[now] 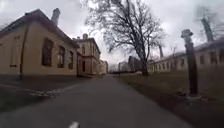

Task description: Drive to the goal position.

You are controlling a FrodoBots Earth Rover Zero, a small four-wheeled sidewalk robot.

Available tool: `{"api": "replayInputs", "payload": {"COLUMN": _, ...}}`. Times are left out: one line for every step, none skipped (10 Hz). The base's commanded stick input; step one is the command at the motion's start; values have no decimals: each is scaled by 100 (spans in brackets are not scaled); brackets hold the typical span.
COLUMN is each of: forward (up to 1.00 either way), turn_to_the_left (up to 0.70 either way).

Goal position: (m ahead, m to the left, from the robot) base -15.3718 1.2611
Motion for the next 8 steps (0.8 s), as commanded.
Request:
{"api": "replayInputs", "payload": {"forward": 100, "turn_to_the_left": -2}}
{"api": "replayInputs", "payload": {"forward": 100, "turn_to_the_left": -32}}
{"api": "replayInputs", "payload": {"forward": 100, "turn_to_the_left": -23}}
{"api": "replayInputs", "payload": {"forward": 100, "turn_to_the_left": -2}}
{"api": "replayInputs", "payload": {"forward": 100, "turn_to_the_left": 0}}
{"api": "replayInputs", "payload": {"forward": 100, "turn_to_the_left": 0}}
{"api": "replayInputs", "payload": {"forward": 100, "turn_to_the_left": 0}}
{"api": "replayInputs", "payload": {"forward": 100, "turn_to_the_left": 0}}
